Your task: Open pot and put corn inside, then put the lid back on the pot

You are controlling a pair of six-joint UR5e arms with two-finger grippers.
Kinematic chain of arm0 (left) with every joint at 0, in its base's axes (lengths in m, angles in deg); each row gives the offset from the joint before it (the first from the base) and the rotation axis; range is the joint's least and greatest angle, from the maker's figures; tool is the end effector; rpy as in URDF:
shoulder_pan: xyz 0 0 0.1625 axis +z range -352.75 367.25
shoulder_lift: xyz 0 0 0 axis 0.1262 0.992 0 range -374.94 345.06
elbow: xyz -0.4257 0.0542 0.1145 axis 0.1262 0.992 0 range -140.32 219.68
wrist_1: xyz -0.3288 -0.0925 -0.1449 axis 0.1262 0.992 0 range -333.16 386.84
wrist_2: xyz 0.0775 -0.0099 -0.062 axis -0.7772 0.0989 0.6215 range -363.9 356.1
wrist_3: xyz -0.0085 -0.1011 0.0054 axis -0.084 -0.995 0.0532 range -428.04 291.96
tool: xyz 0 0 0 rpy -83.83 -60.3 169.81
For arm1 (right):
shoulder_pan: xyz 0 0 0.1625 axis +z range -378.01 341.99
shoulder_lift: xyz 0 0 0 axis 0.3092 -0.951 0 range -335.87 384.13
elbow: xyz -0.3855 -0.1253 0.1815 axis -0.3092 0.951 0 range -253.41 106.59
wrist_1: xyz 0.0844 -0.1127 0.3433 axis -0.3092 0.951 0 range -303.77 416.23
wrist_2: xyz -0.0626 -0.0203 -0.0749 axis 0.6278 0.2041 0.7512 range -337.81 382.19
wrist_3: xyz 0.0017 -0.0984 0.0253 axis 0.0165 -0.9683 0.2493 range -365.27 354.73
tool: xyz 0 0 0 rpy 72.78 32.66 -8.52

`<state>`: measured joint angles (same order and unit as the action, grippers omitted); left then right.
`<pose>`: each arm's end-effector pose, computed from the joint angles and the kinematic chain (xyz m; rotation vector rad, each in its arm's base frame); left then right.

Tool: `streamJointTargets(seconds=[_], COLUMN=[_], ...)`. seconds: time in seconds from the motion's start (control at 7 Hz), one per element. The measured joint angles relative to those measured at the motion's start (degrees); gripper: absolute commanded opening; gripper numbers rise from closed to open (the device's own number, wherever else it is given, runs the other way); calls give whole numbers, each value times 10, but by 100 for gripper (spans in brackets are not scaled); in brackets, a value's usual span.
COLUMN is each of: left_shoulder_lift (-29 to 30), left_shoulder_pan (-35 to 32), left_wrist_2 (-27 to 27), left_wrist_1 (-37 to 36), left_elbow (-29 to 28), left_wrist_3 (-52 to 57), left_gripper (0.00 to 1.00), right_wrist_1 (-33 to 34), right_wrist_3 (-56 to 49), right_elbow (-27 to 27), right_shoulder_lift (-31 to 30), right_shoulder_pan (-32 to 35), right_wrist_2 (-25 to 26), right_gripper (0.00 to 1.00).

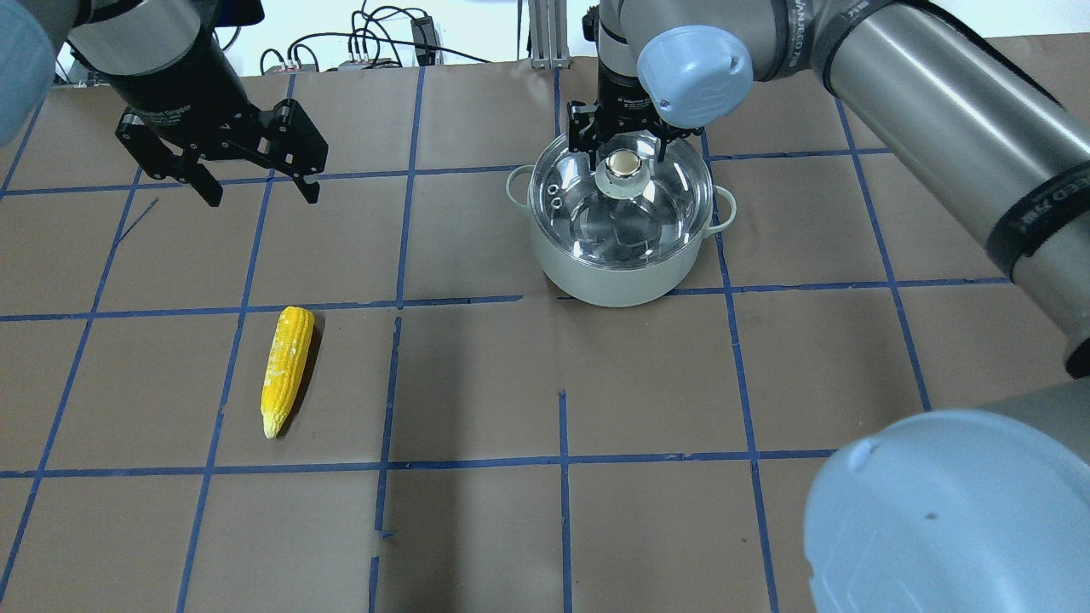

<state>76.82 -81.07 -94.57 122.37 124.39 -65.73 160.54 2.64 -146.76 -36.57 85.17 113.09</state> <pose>-0.1187 -0.4591 0.5227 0.0177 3.1305 0.0552 0.2781 -0.6106 0.3752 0.1436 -3.1277 0.0492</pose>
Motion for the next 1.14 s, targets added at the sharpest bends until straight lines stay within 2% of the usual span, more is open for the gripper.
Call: streamJointTargets(seconds=[0.29, 0.71, 0.86, 1.14], left_shoulder_lift=[0, 0, 1, 0], left_shoulder_pan=[0, 0, 0, 0], left_wrist_2=[0, 0, 0, 0], left_wrist_1=[0, 0, 0, 0], left_elbow=[0, 0, 0, -2], left_wrist_3=[1, 3, 4, 5], left_gripper=[100, 100, 100, 100], right_wrist_1=[-2, -6, -8, -9], right_wrist_3=[-1, -8, -8, -9], right_elbow=[1, 0, 1, 3], right_shoulder_lift=[1, 1, 2, 1], right_shoulder_pan=[6, 5, 5, 4], right_wrist_2=[4, 5, 5, 5], right_gripper=[61, 26, 9, 8])
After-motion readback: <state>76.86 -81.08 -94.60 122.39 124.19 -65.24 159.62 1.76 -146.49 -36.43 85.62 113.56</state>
